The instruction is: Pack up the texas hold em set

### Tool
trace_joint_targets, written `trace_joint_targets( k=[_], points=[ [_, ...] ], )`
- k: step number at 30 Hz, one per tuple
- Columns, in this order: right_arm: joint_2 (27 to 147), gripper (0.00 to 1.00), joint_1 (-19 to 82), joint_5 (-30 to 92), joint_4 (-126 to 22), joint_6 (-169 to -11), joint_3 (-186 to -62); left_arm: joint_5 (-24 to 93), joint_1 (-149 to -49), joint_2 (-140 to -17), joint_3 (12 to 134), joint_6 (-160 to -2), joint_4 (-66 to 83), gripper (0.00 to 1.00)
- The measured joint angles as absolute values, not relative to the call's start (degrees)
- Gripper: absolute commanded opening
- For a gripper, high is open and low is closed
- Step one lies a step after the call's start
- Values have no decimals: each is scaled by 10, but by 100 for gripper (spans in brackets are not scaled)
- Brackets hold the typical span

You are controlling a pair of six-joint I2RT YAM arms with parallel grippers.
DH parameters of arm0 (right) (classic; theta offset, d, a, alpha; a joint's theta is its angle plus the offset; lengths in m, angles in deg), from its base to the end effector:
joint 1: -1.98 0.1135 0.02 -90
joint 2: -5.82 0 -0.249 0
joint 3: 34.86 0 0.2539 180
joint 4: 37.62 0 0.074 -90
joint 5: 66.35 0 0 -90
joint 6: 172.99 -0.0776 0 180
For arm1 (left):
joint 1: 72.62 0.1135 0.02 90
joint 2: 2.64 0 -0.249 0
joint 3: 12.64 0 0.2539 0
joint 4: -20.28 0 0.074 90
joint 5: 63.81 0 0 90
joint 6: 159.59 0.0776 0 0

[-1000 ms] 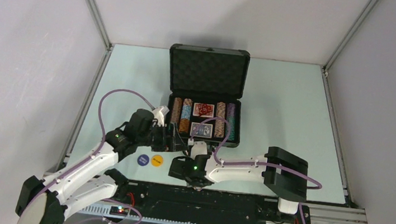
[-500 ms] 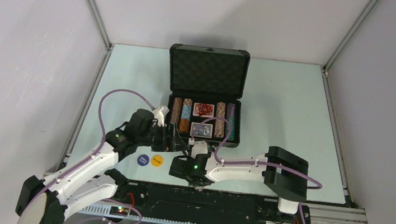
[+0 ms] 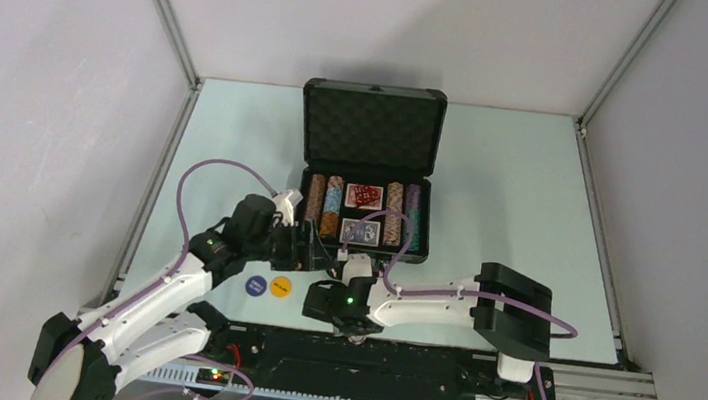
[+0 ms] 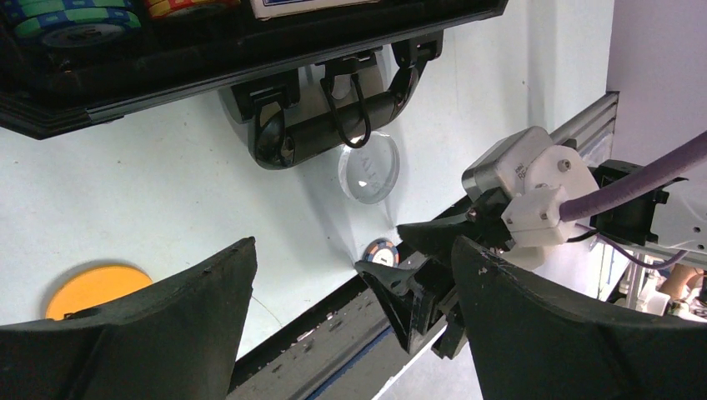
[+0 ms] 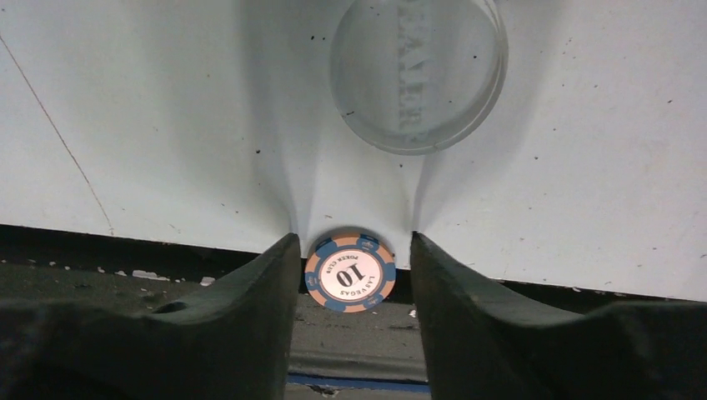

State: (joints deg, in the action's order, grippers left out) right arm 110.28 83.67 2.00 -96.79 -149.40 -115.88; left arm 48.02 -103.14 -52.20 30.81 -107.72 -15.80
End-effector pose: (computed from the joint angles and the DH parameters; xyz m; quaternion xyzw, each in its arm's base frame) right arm 0.0766 0.3263 0.1087 -0.1183 0.9731 0.0094 0.1976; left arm 0.1741 -0.1361 0.1779 0.0170 0.9008 -0.3673 0.2310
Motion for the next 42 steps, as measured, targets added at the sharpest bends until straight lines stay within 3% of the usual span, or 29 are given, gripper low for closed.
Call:
trace_joint_targets(
  k=[11,42],
  points=[
    [1073,64,837,21,-982,-1502,-1158,480,-1031,-522,308,-1077,-158,91],
    [1109,56,844,70,-990,-1560,-1158,489,-1031,-523,308,-1077,-158,91]
  ],
)
